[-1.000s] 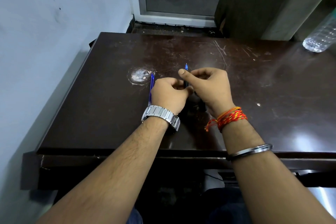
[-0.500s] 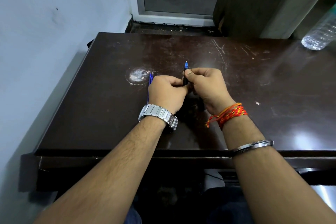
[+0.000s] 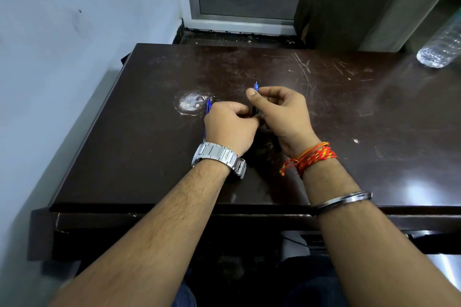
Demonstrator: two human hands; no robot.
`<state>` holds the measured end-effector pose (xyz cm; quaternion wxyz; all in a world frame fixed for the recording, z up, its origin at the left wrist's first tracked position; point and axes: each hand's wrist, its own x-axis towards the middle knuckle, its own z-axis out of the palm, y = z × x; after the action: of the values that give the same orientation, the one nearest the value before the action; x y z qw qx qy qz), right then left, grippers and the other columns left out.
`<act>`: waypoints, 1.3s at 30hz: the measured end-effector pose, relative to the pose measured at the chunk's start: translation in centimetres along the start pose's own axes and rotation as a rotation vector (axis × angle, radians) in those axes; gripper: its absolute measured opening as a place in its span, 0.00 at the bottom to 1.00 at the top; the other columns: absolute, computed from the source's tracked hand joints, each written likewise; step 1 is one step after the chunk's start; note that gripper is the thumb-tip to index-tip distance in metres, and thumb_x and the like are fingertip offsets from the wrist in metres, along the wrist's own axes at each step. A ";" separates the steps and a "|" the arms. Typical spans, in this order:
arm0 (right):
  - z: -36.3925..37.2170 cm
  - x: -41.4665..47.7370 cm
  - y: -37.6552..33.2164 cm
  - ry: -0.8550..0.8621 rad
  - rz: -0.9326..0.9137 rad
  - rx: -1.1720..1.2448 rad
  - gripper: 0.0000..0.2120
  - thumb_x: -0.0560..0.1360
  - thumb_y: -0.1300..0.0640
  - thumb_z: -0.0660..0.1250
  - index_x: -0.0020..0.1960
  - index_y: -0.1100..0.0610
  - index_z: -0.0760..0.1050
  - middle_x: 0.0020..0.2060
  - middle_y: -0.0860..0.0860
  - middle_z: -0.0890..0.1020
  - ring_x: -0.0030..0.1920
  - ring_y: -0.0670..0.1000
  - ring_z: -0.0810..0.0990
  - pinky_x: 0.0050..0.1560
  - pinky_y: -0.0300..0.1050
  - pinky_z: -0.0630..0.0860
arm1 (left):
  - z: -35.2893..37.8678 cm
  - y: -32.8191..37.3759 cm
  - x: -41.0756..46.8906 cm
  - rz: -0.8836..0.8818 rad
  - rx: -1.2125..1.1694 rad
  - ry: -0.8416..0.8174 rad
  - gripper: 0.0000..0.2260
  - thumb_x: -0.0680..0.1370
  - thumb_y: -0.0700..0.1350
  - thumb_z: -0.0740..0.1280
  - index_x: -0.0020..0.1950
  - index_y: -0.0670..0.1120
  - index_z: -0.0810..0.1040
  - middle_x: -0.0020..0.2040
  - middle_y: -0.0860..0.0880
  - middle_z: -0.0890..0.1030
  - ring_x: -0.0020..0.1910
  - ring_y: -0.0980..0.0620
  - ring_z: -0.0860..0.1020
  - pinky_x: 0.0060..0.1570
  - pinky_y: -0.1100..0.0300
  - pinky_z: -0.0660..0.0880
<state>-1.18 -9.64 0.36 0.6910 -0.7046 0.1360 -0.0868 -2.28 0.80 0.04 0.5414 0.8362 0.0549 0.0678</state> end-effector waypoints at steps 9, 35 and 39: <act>-0.1 0.2 -0.1 0.016 0.021 0.015 0.09 0.74 0.52 0.73 0.49 0.56 0.78 0.34 0.48 0.79 0.28 0.43 0.76 0.30 0.38 0.74 | 0.2 -0.3 0.1 -0.007 -0.016 -0.017 0.06 0.66 0.48 0.78 0.41 0.50 0.87 0.34 0.57 0.85 0.34 0.59 0.83 0.35 0.65 0.76; -0.5 0.4 -0.4 -0.030 0.075 0.075 0.08 0.76 0.56 0.70 0.51 0.59 0.76 0.38 0.53 0.82 0.24 0.40 0.75 0.25 0.36 0.71 | 0.3 -0.3 0.0 0.002 -0.008 -0.038 0.05 0.67 0.46 0.78 0.40 0.50 0.86 0.35 0.54 0.85 0.36 0.55 0.83 0.37 0.61 0.79; -0.6 0.1 -0.4 -0.025 0.073 0.030 0.10 0.73 0.60 0.74 0.51 0.59 0.76 0.37 0.55 0.82 0.30 0.47 0.79 0.32 0.42 0.77 | 0.2 -0.2 -0.2 0.023 0.007 -0.036 0.03 0.68 0.45 0.76 0.41 0.50 0.87 0.33 0.55 0.85 0.33 0.59 0.82 0.32 0.65 0.74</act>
<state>-1.27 -10.27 0.73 0.7058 -0.6898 0.1515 -0.0547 -2.42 0.63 -0.23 0.5384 0.8399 0.0359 0.0587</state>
